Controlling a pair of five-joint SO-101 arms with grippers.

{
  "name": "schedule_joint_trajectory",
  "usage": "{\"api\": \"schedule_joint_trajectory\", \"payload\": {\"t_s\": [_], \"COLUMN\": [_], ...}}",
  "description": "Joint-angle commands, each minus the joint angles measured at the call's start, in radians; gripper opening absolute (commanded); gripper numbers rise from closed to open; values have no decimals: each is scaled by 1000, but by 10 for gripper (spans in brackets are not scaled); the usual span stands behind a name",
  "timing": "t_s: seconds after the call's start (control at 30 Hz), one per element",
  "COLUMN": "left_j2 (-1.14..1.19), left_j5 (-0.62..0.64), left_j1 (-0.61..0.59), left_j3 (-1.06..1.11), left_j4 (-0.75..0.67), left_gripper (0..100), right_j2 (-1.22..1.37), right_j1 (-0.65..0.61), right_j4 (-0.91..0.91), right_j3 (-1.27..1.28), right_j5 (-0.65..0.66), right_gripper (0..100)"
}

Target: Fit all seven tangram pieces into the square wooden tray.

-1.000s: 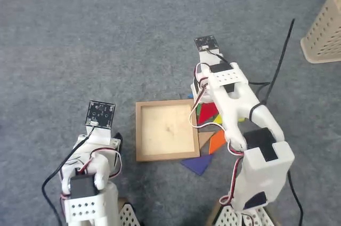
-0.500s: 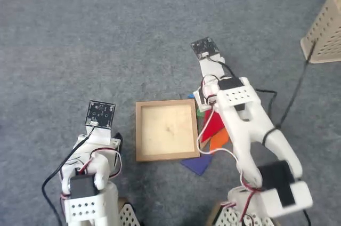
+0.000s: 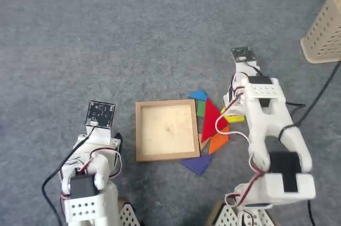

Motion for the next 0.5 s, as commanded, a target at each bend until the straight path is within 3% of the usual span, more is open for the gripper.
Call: {"api": "schedule_joint_trajectory", "payload": {"t_s": [0.0,0.2,0.47], "left_j2": [-6,-6,-6], "left_j5": [-5,-5,-5], "left_j1": [2,2,2], "left_j3": [-10,-10,-10], "left_j4": [5,5,5], "left_gripper": [168,168,168], "right_j2": [25,134,211], "right_j1": [-33,-62,48], "right_j4": [12,-27,10], "right_j3": [-109,-130,-229], "right_j5": [-32,-178,-189], "right_gripper": [264,264,263]}}
